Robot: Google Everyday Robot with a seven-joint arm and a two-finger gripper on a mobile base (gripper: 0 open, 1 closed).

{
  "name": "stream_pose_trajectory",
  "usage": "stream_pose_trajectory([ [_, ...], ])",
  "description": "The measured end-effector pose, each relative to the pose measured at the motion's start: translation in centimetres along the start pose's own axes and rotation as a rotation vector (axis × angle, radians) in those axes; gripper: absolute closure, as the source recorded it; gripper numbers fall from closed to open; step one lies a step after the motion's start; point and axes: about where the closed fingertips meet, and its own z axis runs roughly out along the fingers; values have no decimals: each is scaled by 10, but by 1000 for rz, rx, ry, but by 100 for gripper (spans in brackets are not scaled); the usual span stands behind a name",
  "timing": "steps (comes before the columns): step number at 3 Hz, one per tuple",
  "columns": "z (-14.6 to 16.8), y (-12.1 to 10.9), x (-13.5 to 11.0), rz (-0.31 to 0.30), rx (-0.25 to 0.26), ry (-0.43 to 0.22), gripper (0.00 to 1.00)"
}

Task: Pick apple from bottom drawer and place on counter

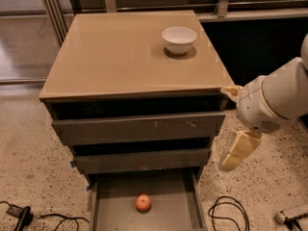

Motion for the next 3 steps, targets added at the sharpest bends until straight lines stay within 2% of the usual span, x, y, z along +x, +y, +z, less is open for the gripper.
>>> stream_pose_trajectory([
  [1,4,6,-3,0,-14,-5,0],
  [2,43,21,-9,-4,-64,-18,0],
  [3,137,58,-19,-14,-186,-56,0],
])
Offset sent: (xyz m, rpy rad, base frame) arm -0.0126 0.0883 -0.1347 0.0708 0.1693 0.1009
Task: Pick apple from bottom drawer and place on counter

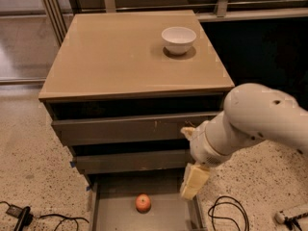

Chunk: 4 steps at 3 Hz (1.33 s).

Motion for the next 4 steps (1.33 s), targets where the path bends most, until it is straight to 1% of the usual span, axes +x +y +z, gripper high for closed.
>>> stream_pose_trajectory([
  [1,47,12,1,-2,-58,-26,0],
  [2,93,26,8,-13,-85,-58,0],
  [3,141,28,25,-5,-71,-61,0],
  [4,178,4,32,-15,19,-79,0],
])
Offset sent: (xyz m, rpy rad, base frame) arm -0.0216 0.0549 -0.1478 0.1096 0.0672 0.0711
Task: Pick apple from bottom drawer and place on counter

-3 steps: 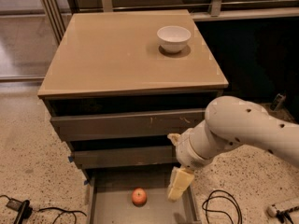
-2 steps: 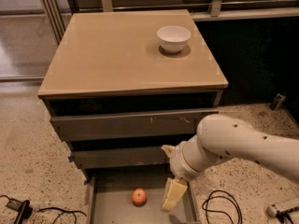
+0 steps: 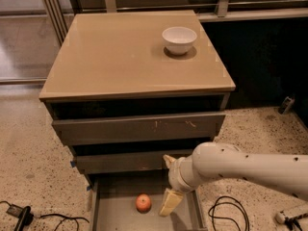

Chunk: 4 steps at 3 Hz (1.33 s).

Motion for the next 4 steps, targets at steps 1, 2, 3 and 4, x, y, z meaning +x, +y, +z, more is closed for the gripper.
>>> stream_pose_trajectory([
  [1,0,0,0,0,0,0,0],
  [2,18,1,-6,-18,-29,-17,0],
  [3,59,6,4,-20,-54,8,0],
  [4,106,1,10,-9,-39,17,0],
])
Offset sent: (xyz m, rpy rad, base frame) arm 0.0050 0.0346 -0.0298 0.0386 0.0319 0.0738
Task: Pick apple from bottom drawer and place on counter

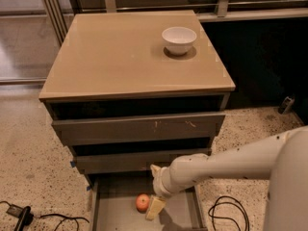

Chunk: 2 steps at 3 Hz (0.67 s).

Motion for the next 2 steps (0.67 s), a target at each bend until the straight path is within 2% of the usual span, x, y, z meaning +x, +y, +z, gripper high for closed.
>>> stream_pose_trajectory([
  [1,44,-5,13,-6,34,-24,0],
  [2,68,-5,20,-31,51,-79,0],
])
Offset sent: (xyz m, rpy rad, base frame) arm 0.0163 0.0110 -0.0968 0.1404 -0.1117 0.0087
